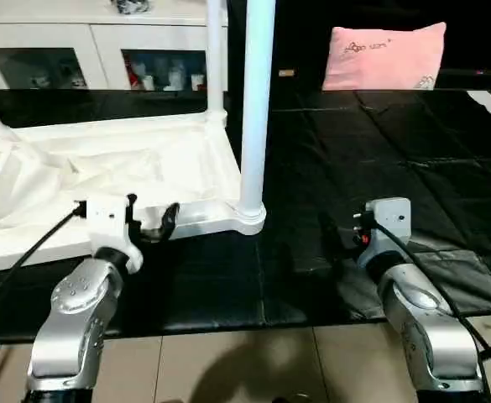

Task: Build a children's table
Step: Move to table

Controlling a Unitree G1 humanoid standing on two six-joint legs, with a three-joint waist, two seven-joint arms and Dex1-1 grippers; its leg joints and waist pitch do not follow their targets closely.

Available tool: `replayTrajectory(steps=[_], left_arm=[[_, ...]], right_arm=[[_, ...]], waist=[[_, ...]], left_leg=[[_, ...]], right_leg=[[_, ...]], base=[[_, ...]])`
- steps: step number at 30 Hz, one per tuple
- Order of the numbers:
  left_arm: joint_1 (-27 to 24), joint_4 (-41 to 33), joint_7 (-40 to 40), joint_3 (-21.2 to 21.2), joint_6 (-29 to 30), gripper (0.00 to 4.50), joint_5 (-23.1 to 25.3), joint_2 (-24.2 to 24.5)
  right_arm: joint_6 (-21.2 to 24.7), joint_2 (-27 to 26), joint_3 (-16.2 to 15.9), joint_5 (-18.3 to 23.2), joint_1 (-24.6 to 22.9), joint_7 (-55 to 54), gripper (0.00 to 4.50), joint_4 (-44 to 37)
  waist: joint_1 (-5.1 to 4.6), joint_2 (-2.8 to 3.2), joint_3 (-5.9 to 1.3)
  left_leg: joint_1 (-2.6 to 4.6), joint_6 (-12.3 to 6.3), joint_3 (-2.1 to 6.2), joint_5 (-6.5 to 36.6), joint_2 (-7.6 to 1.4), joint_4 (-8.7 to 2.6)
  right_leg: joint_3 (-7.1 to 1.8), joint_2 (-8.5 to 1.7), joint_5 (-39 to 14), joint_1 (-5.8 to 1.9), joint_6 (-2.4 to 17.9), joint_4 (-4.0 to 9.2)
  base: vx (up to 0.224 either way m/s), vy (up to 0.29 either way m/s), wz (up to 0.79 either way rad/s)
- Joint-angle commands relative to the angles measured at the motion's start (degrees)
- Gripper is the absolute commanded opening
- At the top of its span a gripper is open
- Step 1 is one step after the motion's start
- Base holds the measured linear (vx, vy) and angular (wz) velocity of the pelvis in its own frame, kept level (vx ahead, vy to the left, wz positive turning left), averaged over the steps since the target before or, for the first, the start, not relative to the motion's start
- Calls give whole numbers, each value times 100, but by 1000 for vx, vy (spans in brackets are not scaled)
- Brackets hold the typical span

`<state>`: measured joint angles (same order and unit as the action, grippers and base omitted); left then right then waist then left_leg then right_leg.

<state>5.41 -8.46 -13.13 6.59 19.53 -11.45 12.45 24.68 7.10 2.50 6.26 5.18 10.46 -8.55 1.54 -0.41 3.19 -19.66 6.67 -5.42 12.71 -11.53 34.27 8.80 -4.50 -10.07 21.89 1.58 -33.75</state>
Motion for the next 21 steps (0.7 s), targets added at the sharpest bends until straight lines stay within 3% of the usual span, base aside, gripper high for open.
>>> replayTrajectory(steps=[1,2,3,4,5,6,7,8,9,10,11,12,14,15,16,17,18,19,20,21], left_arm=[[30,-50,106,-13,75,443,89,0],[37,-35,116,-20,63,443,114,-6],[45,-18,117,-34,50,443,145,-4],[47,-12,115,-39,46,443,155,-2],[53,6,73,-74,34,443,190,23],[54,8,61,-84,33,443,197,29],[53,8,53,-91,35,443,199,35],[52,2,55,-102,48,443,191,42],[56,5,20,-137,70,443,174,73],[58,7,13,-144,70,443,174,78],[63,14,-7,-160,71,443,171,93],[66,17,-9,-166,71,443,169,97],[72,28,-11,-169,71,443,168,96],[78,38,-32,-176,69,443,172,101],[89,54,-68,-185,61,443,175,104],[91,58,-74,-186,61,443,175,104],[99,63,-85,-192,63,443,177,105],[99,63,-85,-192,63,443,177,105],[91,69,-71,-186,75,443,170,94],[85,73,-61,-183,83,443,163,87]], right_arm=[[2,-22,-58,-9,16,5,450,6],[-18,-36,-79,-7,5,-6,450,-1],[-48,-65,-89,18,-10,-15,450,-6],[-59,-77,-90,29,-15,-18,450,-7],[-85,-109,-87,30,-41,-61,450,-15],[-95,-114,-88,23,-48,-72,450,-17],[-101,-116,-88,16,-53,-80,450,-19],[-110,-113,-91,2,-58,-86,450,-20],[-107,-111,-92,-6,-67,-86,450,-27],[-106,-110,-92,-8,-69,-86,450,-28],[-104,-104,-96,-17,-77,-83,450,-35],[-109,-99,-101,-24,-81,-81,450,-39],[-154,-96,-103,-28,-93,-77,450,-45],[-161,-63,-137,-64,-104,-55,450,-60],[-19,-92,-120,-55,-125,-110,450,-84],[6,-99,-114,-58,-129,-131,450,-88],[12,-126,-79,-20,-132,-162,450,-92],[12,-126,-79,-20,-132,-162,450,-92],[-80,-106,-81,-19,-143,-134,450,-117],[-142,-88,-86,-14,-151,-111,450,-138]], waist=[[-20,55,-243],[-3,100,-231],[-61,87,-222],[-52,139,-205],[-116,201,-221],[-119,164,-199],[-91,185,-185],[-91,164,-180],[-76,157,-250],[-61,141,-279],[-20,149,-337],[6,154,-382],[-5,176,-427],[-10,174,-444],[-97,223,-493],[-161,231,-473],[-50,46,-379],[-28,-7,-443],[137,-55,-456],[281,39,-511]], left_leg=[[-235,-543,40,2467,122,-395],[-183,-554,30,2528,135,-357],[4,-514,-26,2578,100,-301],[-50,-506,-12,2651,43,-378],[285,-389,-69,2855,-83,-390],[407,-340,-3,3093,-189,-521],[390,-345,-23,3192,-211,-577],[411,-356,-55,3278,-203,-625],[374,-383,-128,2926,-132,-614],[307,-427,-166,2606,-98,-613],[196,-535,-256,1886,-24,-592],[191,-659,-309,1295,23,-550],[151,-795,-307,665,66,-509],[185,-847,-311,511,83,-495],[744,-581,-274,174,-162,-575],[936,-412,-299,101,-258,-594],[752,-735,-225,201,-137,-577],[383,-990,-447,176,273,-359],[-12,-1186,-456,627,485,-60],[-346,-1067,-259,302,286,267]], right_leg=[[-11,-552,-4483,-556,-239,681],[38,-573,-4645,-562,-159,727],[84,-500,-4645,-498,3,811],[125,-458,-4388,-609,101,770],[-1,-324,-4151,-391,189,750],[-41,-220,-3298,-362,504,608],[-80,-195,-3043,-399,601,549],[-168,-197,-2780,-427,762,496],[-264,-226,-2603,-559,916,504],[-320,-239,-2462,-644,978,499],[-395,-246,-2187,-793,1045,504],[-429,-235,-1885,-831,1112,484],[-456,-180,-1370,-908,1174,415],[-462,-158,-1170,-898,1208,388],[-524,13,-555,-545,1318,101],[-552,71,-409,-378,1279,12],[-519,-60,57,-418,1279,-3],[-746,-38,534,-888,1271,101],[-1133,-276,356,-1276,1660,302],[-1370,-624,694,-1520,2048,337]], base=[[28,-3,45],[37,-9,55],[59,-13,49],[59,-13,49],[90,1,38],[81,5,16],[81,5,16],[89,10,-3],[118,29,-7],[118,29,-7],[97,35,-9],[105,30,-3],[116,23,-2],[169,6,-3],[169,6,-3],[200,-37,-27],[151,-36,-37],[151,-36,-37],[117,0,-2],[123,26,12]])
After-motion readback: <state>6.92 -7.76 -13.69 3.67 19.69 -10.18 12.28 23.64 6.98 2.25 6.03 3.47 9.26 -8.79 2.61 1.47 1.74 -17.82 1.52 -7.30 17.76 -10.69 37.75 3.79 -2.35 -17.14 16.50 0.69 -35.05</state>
